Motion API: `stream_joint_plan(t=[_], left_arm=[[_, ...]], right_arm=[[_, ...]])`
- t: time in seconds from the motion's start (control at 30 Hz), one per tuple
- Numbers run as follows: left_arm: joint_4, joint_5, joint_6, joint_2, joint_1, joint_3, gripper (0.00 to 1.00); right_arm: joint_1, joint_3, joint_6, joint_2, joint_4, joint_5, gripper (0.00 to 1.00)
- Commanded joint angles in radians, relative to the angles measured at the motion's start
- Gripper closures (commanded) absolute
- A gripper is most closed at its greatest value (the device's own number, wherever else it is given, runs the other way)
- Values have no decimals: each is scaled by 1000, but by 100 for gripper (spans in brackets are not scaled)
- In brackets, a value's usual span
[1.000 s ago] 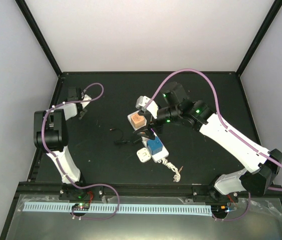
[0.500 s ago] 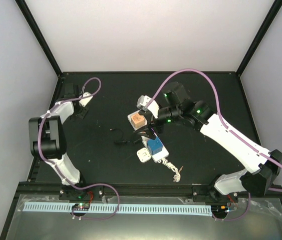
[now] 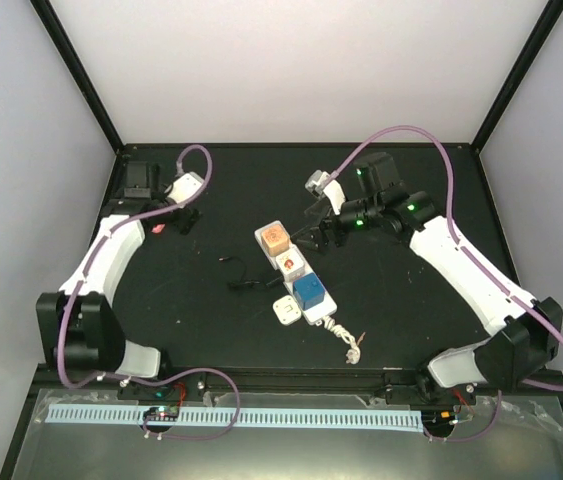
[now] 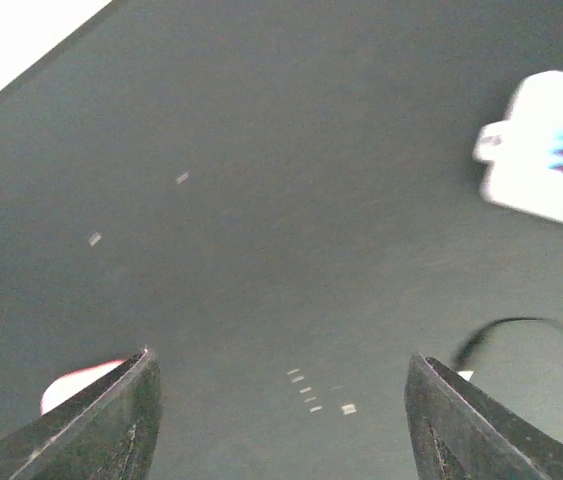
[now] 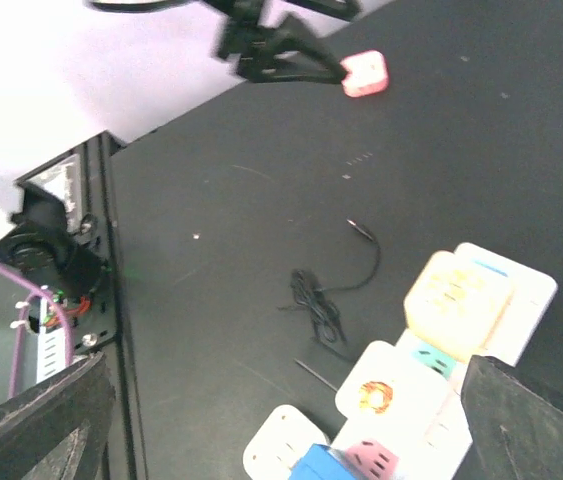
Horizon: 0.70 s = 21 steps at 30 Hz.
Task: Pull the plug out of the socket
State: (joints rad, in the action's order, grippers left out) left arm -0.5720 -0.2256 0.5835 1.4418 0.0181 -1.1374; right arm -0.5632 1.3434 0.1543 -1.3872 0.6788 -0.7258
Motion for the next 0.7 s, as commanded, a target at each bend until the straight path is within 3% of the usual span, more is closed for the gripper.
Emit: stream_joint_plan(t=[0.0, 0.23, 0.67], left_arm=[[-36, -188, 1, -116, -99, 56, 32], [81, -340, -90, -219, -272, 228, 32], [182, -233, -72, -197, -474, 371, 29]], right_arm=[[40, -23, -15, -68, 19, 43, 4], [38, -76, -13, -188, -13, 74, 8], [14, -73, -92, -332, -76, 94, 10]])
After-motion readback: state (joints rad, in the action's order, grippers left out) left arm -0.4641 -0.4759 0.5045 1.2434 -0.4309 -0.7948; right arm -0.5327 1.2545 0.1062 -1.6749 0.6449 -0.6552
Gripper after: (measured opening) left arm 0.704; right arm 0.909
